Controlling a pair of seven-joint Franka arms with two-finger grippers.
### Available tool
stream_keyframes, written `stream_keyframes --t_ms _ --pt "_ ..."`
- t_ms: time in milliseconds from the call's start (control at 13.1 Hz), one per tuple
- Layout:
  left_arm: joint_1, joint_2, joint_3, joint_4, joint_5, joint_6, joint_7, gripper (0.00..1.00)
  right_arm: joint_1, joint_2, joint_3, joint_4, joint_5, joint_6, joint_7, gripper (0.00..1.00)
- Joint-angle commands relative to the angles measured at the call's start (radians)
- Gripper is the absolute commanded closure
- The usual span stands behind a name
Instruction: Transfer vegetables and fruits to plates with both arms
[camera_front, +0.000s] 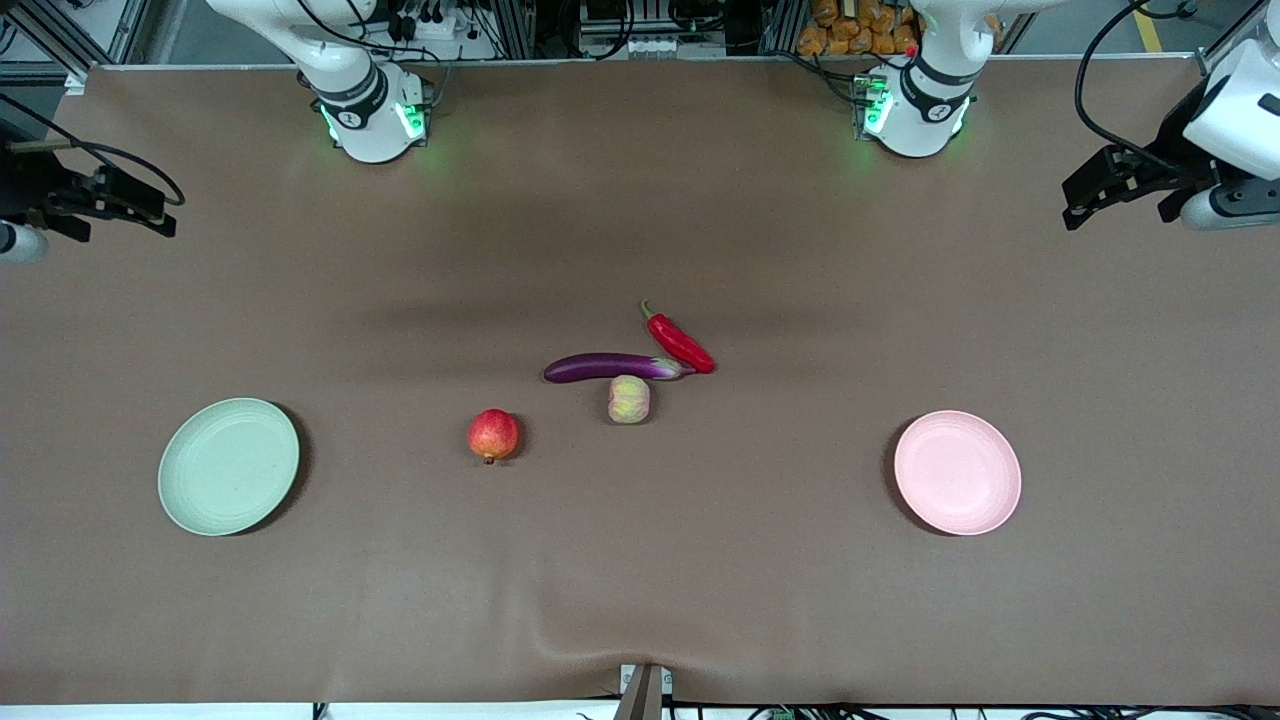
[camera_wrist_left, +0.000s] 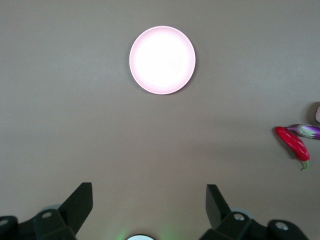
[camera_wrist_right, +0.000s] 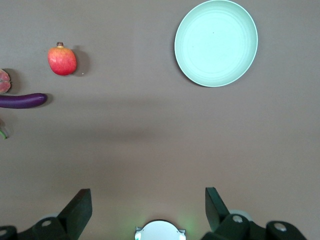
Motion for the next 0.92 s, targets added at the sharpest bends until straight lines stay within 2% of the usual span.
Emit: stream_keyframes --t_ms 0,305,534,610,839 --pt "0.004 0.002 0.000 0.022 -0.011 -0.039 0.021 0.00 -0.017 -0.011 0.012 0.007 -0.012 -0.012 0.009 0.00" --pt "0.004 0.005 0.000 0.057 -0.005 -0.059 0.021 0.00 -0.017 0.004 0.012 0.001 0.000 0.001 0.009 0.00" --pt "0.006 0.002 0.001 0.072 -0.005 -0.092 0.021 0.00 -0.014 0.102 0.013 0.004 0.008 0.083 0.011 0.00" --pt "0.006 0.002 0.000 0.082 -0.006 -0.109 0.021 0.00 -0.015 0.142 0.013 0.004 0.031 0.112 0.011 0.00" --pt "0.004 0.002 0.000 0.083 -0.009 -0.118 0.015 0.00 -0.021 0.298 0.013 0.007 0.179 0.217 0.014 0.00"
